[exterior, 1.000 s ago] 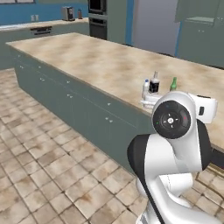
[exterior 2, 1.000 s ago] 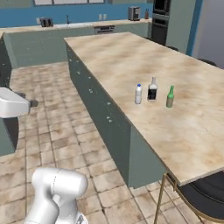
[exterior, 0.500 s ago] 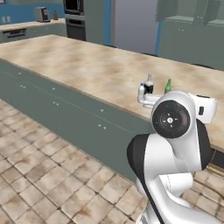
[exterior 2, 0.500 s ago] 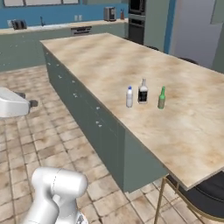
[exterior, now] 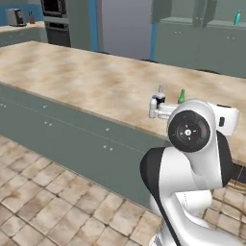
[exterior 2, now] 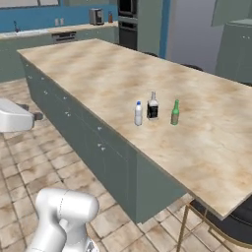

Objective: Sort all alcoholic drinks to one cabinet, and non-alcoholic drinks to the other.

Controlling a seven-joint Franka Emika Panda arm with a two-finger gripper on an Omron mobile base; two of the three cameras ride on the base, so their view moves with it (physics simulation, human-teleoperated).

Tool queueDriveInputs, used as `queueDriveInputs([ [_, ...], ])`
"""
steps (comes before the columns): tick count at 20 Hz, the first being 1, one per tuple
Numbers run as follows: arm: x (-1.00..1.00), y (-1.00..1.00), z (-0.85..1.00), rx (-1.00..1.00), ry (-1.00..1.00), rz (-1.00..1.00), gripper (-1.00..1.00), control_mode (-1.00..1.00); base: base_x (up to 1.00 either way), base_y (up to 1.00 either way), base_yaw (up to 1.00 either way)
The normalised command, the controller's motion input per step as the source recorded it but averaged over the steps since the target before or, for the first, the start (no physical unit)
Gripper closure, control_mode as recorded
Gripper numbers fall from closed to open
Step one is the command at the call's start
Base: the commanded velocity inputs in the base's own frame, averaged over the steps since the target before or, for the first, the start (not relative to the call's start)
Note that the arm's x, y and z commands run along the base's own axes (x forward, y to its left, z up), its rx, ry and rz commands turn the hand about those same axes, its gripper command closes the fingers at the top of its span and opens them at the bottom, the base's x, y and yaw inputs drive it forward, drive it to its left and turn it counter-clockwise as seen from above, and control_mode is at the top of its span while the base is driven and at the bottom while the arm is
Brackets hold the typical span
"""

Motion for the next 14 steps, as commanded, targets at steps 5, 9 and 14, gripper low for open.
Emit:
queueDriveInputs([
  [5,0.0,0.0,0.0,0.0,0.0,0.0,-1.0,1.0,0.29,0.58,-0.28],
  [9,0.0,0.0,0.0,0.0,0.0,0.0,-1.0,1.0,0.26,0.53,-0.29],
  [14,0.0,0.0,0.0,0.0,0.0,0.0,-1.0,1.0,0.24,0.51,-0.29],
])
